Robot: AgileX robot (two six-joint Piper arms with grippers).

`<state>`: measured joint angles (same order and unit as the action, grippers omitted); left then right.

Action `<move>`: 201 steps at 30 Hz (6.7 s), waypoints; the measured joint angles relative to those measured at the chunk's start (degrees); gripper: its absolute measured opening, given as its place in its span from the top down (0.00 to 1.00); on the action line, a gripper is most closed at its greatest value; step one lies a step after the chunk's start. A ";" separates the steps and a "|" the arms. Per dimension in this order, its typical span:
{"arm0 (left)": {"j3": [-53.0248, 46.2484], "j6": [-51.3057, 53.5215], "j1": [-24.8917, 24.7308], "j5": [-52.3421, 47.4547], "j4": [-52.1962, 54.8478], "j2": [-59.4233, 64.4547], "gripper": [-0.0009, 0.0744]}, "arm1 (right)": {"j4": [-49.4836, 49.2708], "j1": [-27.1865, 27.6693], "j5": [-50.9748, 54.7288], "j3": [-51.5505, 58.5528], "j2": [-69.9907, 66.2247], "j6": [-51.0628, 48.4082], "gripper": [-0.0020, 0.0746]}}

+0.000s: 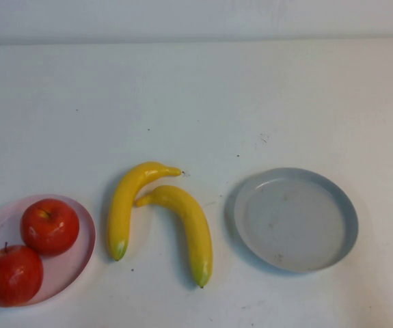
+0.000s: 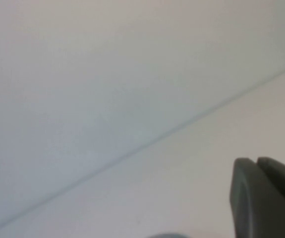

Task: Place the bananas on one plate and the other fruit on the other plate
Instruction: Put another type of fruit in the right plate

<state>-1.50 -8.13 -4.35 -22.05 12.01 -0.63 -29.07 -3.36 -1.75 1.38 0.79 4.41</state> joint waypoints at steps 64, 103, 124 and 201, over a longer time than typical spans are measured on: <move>0.00 -0.24 0.00 0.00 0.44 0.00 0.99 | 26.03 -39.49 56.43 -103.61 -124.85 -1.85 0.40; 0.00 -0.24 0.00 0.00 0.53 0.00 0.99 | 31.39 -21.28 53.48 -77.05 -103.91 9.13 0.55; 0.00 -0.24 0.00 0.00 0.53 0.00 0.99 | 28.60 -23.39 58.44 -81.82 -101.78 11.18 0.28; 0.00 -0.33 0.00 -0.10 0.53 0.00 0.99 | 30.07 -32.08 58.66 -80.05 -107.81 10.91 0.45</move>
<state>-1.50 -8.46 -4.35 -22.16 12.53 -0.63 1.00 -35.44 56.91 -78.67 -107.02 15.32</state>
